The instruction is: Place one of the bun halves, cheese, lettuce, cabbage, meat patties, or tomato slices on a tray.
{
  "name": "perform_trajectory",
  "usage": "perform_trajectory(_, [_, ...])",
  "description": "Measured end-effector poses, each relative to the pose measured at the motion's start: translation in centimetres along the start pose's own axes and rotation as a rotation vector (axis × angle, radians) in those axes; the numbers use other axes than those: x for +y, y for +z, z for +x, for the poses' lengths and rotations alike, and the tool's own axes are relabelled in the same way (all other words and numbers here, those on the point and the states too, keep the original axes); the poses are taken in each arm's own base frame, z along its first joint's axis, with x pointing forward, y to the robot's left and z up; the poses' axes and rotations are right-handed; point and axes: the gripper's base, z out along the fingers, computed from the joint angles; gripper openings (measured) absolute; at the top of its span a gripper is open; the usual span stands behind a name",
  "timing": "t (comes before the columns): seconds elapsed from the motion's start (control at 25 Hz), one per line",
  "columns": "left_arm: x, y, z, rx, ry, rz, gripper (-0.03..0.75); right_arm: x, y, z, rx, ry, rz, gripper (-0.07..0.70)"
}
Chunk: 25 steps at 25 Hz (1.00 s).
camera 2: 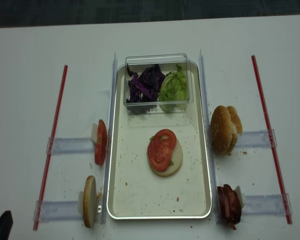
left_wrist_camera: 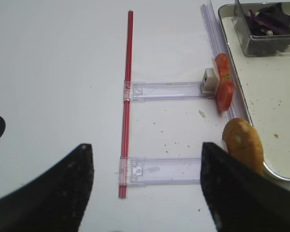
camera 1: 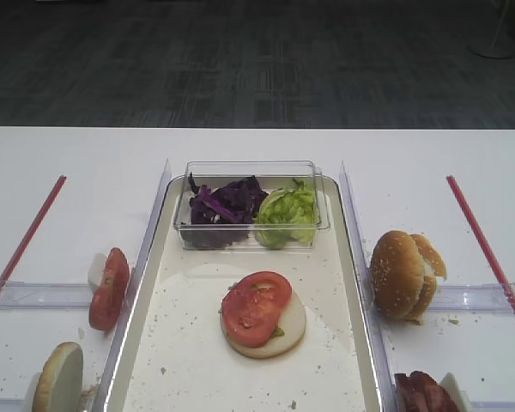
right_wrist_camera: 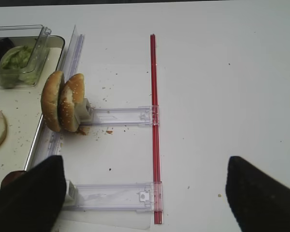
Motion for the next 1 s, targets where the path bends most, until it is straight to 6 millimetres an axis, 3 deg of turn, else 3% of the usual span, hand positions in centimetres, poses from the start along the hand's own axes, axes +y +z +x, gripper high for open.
perform_trajectory(1.0, [0.00,0.00,0.00,0.000,0.000,0.000,0.438,0.00,0.00,0.00,0.000,0.000,0.000,0.679])
